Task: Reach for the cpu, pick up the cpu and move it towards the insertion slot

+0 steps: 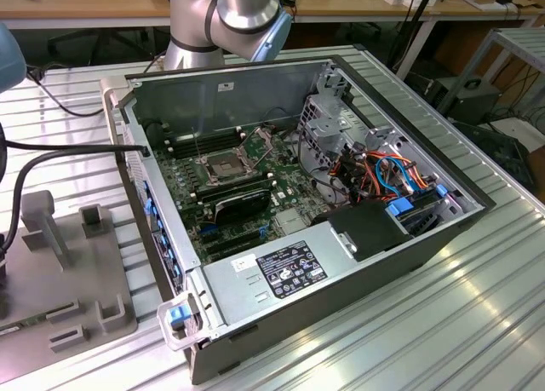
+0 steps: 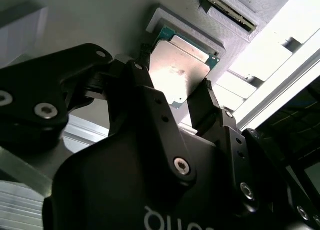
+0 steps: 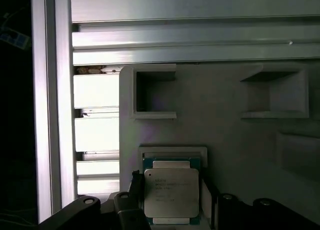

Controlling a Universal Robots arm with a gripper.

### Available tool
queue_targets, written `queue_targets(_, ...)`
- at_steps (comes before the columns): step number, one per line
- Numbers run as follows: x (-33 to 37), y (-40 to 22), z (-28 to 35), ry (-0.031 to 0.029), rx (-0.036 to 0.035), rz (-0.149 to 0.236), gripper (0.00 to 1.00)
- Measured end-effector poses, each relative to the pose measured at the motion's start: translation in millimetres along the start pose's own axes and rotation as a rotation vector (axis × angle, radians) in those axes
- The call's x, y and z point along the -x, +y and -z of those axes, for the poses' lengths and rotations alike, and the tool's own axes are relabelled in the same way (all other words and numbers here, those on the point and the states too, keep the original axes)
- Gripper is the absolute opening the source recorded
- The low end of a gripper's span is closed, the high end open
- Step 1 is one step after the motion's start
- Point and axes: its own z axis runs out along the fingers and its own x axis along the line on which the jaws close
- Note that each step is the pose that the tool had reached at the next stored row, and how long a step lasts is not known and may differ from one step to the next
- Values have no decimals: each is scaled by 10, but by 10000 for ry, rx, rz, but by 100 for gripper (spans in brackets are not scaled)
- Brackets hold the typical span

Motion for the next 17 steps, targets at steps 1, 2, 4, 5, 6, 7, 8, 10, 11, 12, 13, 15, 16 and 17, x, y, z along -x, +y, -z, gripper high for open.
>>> queue_targets(1,0,1,8,-1,1,-1,55)
queue_targets(2,0,1,16,-1,1,0,55)
queue_targets(4,0,2,43,-2,1,-1,55)
queue_targets(5,0,2,59,-1,1,0,55)
queue_targets(6,0,4,86,-2,1,0,55)
queue_targets(7,0,4,99,-2,1,-1,55)
queue_targets(8,1,4,107,-2,1,0,55)
queue_targets(10,1,5,131,-2,1,-1,55)
queue_targets(11,1,5,144,-1,1,0,55)
queue_targets(12,0,6,162,-1,1,0,55)
queue_targets(13,1,7,176,-2,1,0,55)
queue_targets(15,1,8,194,-2,2,-1,55)
queue_targets(16,1,8,204,-1,1,0,55)
queue_targets(17,1,8,210,-2,1,0,55)
